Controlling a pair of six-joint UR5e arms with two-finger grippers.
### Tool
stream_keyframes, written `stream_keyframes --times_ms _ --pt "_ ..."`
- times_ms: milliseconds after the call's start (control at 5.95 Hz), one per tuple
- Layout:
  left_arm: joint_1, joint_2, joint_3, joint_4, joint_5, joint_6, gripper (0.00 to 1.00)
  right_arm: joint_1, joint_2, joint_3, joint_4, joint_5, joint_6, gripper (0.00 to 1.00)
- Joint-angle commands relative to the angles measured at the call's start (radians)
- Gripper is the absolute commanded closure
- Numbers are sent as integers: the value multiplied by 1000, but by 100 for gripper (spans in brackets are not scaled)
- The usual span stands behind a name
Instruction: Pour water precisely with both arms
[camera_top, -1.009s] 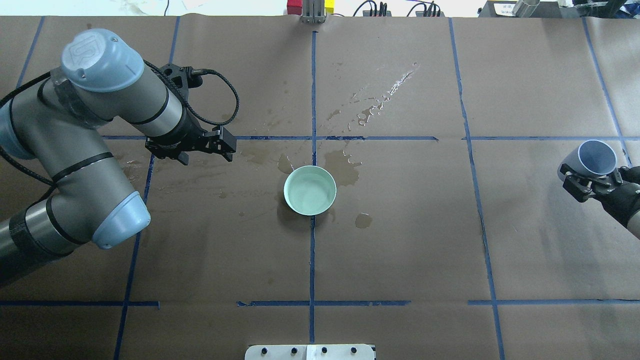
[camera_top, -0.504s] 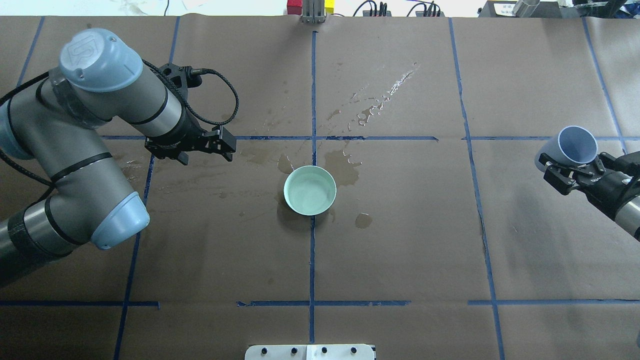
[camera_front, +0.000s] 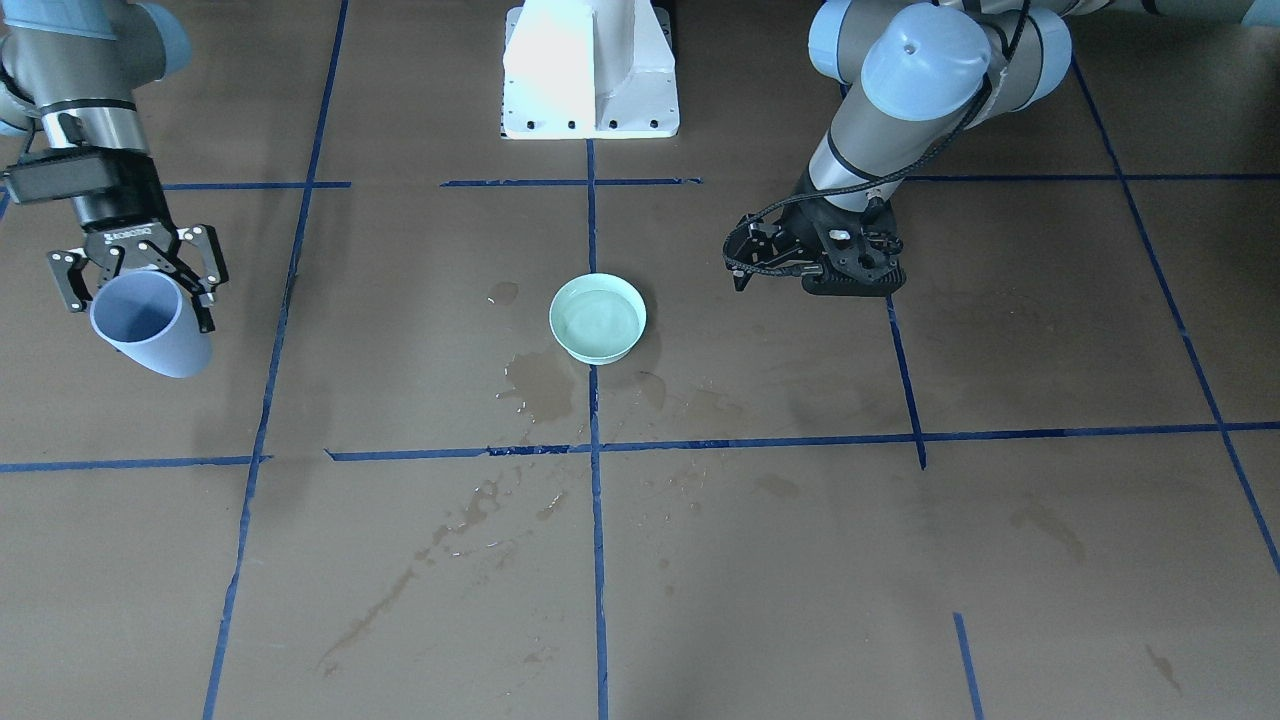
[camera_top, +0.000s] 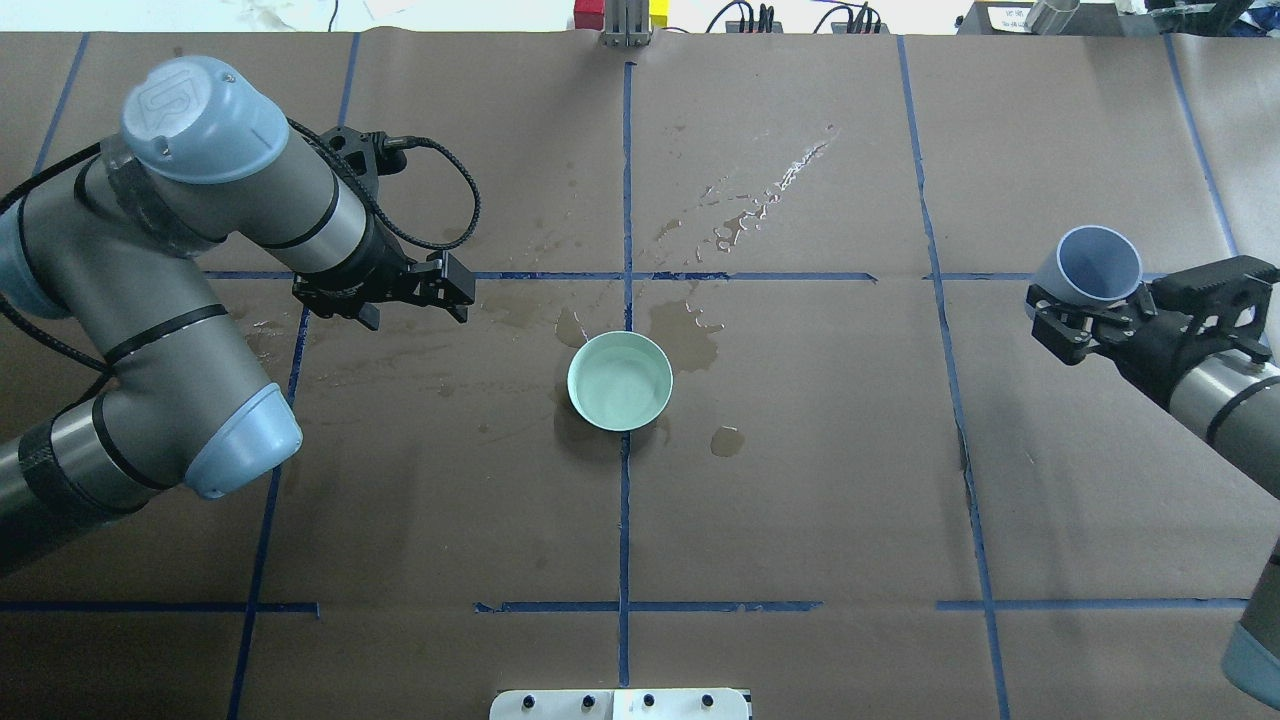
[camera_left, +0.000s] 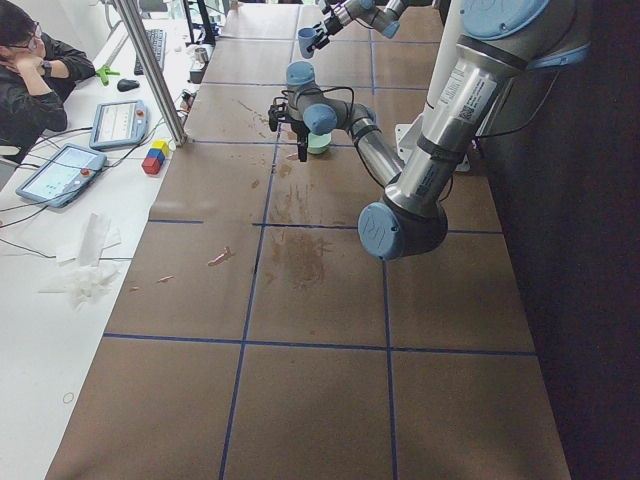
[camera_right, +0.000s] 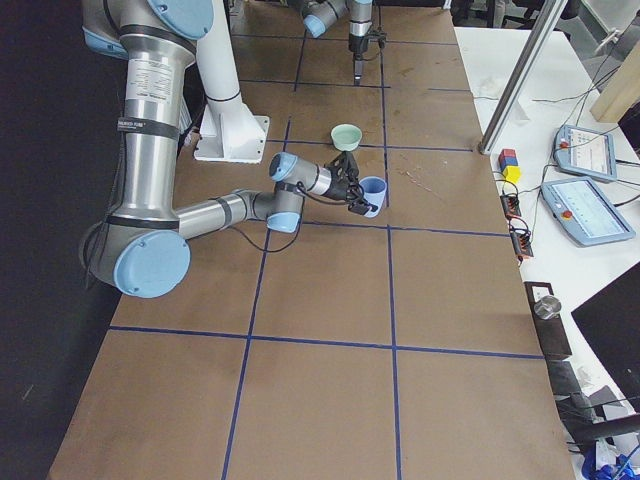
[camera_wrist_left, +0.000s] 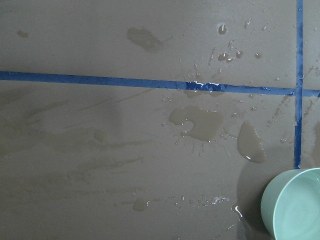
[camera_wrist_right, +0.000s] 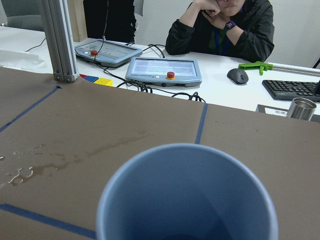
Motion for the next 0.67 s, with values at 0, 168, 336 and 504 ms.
stream_keyframes --times_ms 0,168,336,504 --pt "1 -1 5 -2 -2 0 0 -19 214 8 -289 -1 -7 100" --pt "2 -3 6 -2 -2 0 0 -71 344 0 -434 -36 -4 100" --pt "4 -3 6 -2 -2 0 0 -196 411 -11 -542 -199 -6 100" --pt "3 -3 6 -3 -2 1 0 -285 495 -21 -707 -345 -7 100"
